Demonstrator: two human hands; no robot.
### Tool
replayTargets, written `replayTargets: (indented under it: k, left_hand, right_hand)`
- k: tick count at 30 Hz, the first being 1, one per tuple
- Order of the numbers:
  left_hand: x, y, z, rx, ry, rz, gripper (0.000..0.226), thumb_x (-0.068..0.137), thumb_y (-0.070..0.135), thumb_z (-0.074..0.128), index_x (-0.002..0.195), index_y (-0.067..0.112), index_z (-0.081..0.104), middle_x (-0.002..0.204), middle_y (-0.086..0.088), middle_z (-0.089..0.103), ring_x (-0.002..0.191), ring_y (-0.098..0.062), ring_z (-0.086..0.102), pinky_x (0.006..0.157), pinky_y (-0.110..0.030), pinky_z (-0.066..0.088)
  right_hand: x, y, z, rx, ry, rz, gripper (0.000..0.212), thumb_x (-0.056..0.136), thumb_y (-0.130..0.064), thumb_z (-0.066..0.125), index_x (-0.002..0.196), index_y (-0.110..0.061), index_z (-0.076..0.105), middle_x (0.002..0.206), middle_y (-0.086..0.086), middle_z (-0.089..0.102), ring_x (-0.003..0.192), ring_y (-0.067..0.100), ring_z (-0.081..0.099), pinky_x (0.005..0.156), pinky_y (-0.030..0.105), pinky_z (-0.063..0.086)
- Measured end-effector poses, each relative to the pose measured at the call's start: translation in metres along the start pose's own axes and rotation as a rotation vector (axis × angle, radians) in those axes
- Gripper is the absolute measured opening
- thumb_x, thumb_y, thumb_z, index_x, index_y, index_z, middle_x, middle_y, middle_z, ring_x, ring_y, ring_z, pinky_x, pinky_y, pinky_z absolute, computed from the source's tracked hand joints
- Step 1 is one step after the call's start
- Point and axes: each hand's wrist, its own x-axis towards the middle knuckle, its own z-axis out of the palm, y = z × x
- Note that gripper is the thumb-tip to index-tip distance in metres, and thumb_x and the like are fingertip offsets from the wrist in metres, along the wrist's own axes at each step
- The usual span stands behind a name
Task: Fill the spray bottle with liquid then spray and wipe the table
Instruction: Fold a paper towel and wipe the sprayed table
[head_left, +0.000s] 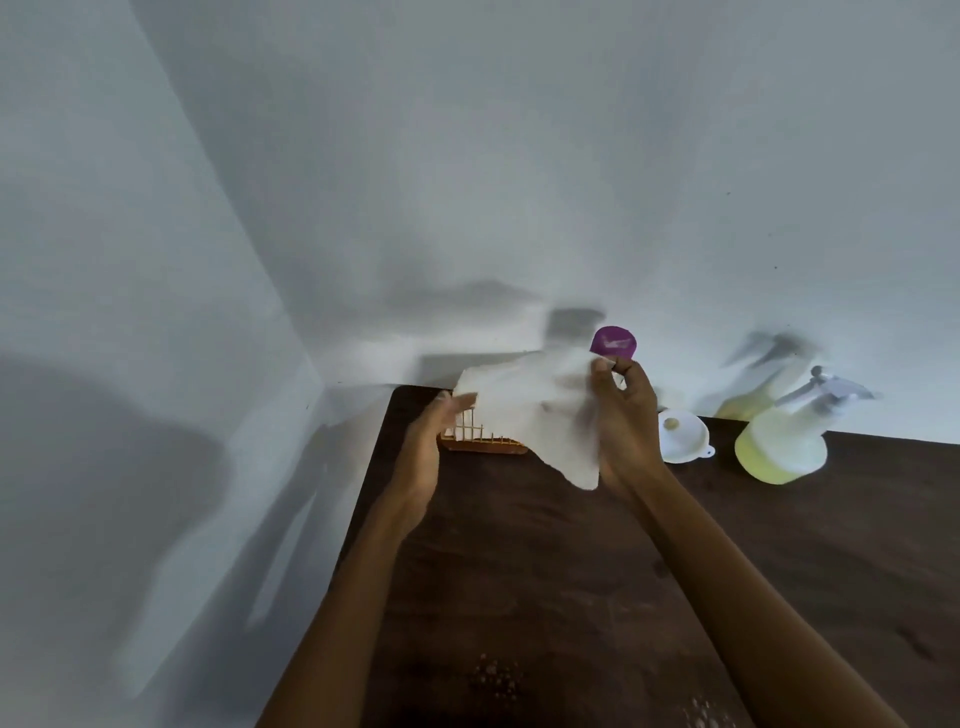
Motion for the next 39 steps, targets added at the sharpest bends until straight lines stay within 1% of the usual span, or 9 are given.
replayTargets:
  k: [3,7,13,17,21,27,32,36,39]
  left_hand:
    - [-0.039,0.010,0.012,-0.044,-0.178,-0.078,0.062,0.082,0.063,0.027,0.121,0.024,0.055,0.117,0.006,0.063,0.106,-0.006,0.060,0.098,-0.026,0.034]
    - [-0.080,0.011,0.019,-0.060,-0.345,-0.078,0.040,0.076,0.054,0.051,0.108,0.031,0.057,0.111,0.019,0.064,0.108,0.000,0.058,0.095,-0.018,0.037]
    - [-0.131,-0.002,0.023,-0.109,-0.275,-0.122,0.024,0.079,0.024,0.072,0.101,0.015,0.071,0.101,-0.002,0.075,0.095,-0.017,0.071,0.073,-0.027,0.058]
    - [-0.162,-0.007,0.024,-0.120,-0.202,-0.116,0.017,0.083,0.023,0.070,0.100,0.019,0.070,0.090,0.007,0.076,0.085,-0.007,0.072,0.067,-0.024,0.057]
    - [-0.188,-0.013,0.022,-0.048,-0.190,-0.105,0.013,0.084,0.024,0.070,0.096,0.028,0.068,0.094,0.011,0.074,0.089,-0.005,0.069,0.076,-0.027,0.057]
    - [-0.220,-0.019,0.015,0.053,-0.266,-0.038,0.012,0.087,0.021,0.066,0.097,0.027,0.068,0.094,0.011,0.072,0.082,0.000,0.070,0.061,-0.017,0.054]
    - [-0.233,-0.017,0.012,0.092,-0.327,0.017,0.021,0.091,0.014,0.060,0.099,0.032,0.065,0.093,0.020,0.069,0.084,0.005,0.068,0.064,-0.015,0.053]
    - [-0.235,-0.018,0.016,0.095,-0.315,-0.001,0.022,0.094,0.012,0.056,0.098,0.032,0.065,0.097,0.017,0.068,0.086,0.003,0.067,0.067,-0.016,0.054]
    - [-0.238,-0.019,0.027,0.018,-0.279,-0.062,0.027,0.097,0.010,0.049,0.095,0.026,0.071,0.101,0.011,0.068,0.094,-0.008,0.066,0.074,-0.025,0.057]
  right_hand:
    - [-0.026,-0.003,-0.011,-0.021,0.025,0.017,0.012,0.097,-0.023,0.051,0.100,-0.013,0.056,0.081,-0.006,0.063,0.076,0.006,0.062,0.072,0.023,0.051]
    - [-0.065,-0.005,-0.029,-0.056,0.005,0.075,0.017,0.096,-0.025,0.052,0.099,-0.009,0.057,0.090,0.001,0.062,0.081,0.013,0.059,0.079,0.035,0.051]
    - [-0.124,-0.009,-0.063,-0.039,0.006,0.165,0.023,0.095,-0.028,0.054,0.102,-0.006,0.061,0.100,0.009,0.066,0.096,0.026,0.059,0.092,0.048,0.049]
    - [-0.162,-0.014,-0.089,0.082,-0.115,0.415,0.028,0.090,-0.032,0.060,0.101,-0.006,0.061,0.100,0.013,0.066,0.092,0.026,0.063,0.079,0.040,0.055]
    - [-0.192,-0.004,-0.115,0.127,-0.263,0.596,0.047,0.078,-0.027,0.071,0.118,-0.004,0.062,0.117,0.016,0.067,0.108,0.032,0.064,0.089,0.046,0.055]
    - [-0.221,0.003,-0.132,-0.033,-0.324,0.436,0.036,0.079,-0.019,0.070,0.111,-0.003,0.067,0.112,0.015,0.069,0.108,0.033,0.064,0.096,0.051,0.050]
    - [-0.228,0.002,-0.144,0.039,-0.384,0.345,0.021,0.089,-0.004,0.057,0.105,-0.011,0.069,0.109,0.008,0.072,0.101,0.023,0.068,0.088,0.040,0.056]
    - [-0.227,0.001,-0.152,-0.062,-0.453,0.246,0.046,0.090,0.011,0.045,0.071,-0.017,0.076,0.094,0.005,0.072,0.089,0.022,0.065,0.072,0.032,0.055]
    - [-0.223,-0.005,-0.160,-0.278,-0.483,0.055,0.056,0.083,0.024,0.029,0.069,-0.009,0.072,0.091,0.002,0.069,0.084,0.006,0.065,0.069,0.019,0.053]
